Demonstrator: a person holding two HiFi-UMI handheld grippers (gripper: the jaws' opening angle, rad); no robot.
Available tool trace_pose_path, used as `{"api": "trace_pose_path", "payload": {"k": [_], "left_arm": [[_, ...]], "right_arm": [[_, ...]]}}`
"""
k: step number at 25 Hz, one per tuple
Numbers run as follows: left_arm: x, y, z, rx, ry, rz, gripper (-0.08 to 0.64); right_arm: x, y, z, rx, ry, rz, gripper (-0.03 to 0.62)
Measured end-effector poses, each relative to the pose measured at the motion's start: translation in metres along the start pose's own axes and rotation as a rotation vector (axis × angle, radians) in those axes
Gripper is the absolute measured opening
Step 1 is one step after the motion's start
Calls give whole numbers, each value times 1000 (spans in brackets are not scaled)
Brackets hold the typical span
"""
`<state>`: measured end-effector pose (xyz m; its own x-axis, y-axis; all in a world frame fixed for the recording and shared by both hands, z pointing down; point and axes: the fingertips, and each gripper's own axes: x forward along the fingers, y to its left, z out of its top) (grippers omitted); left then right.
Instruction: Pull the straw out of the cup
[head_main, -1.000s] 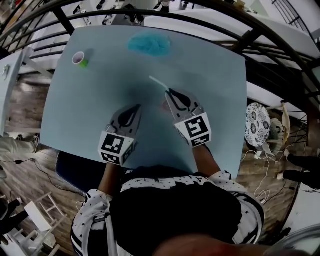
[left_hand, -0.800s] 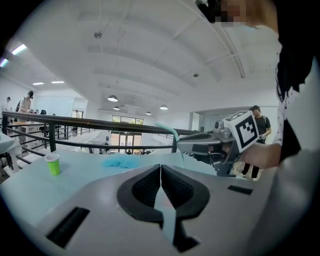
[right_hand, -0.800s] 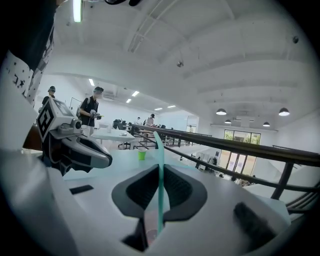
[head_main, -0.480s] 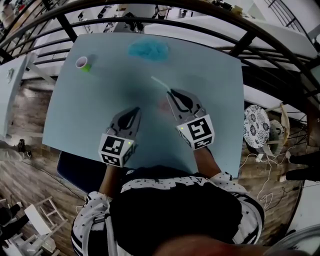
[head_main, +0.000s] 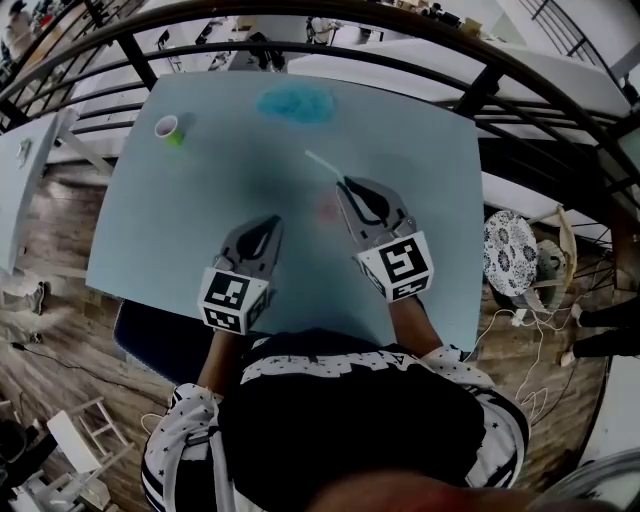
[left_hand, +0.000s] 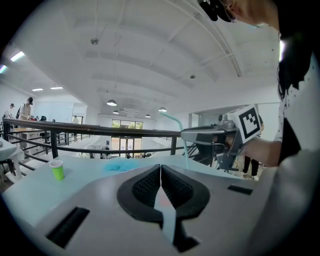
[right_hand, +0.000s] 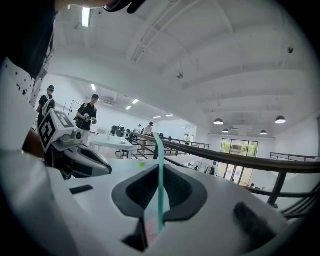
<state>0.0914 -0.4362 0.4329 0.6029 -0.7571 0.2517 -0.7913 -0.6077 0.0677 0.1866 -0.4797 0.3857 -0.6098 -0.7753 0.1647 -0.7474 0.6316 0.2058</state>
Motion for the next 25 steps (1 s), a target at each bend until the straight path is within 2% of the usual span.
{"api": "trace_pose_path", "payload": {"k": [25], "left_arm": [[-12,-2,-4,-1,0,10,14]], "right_arm": [[-9,8,4,-11,-3,-6,44]]}}
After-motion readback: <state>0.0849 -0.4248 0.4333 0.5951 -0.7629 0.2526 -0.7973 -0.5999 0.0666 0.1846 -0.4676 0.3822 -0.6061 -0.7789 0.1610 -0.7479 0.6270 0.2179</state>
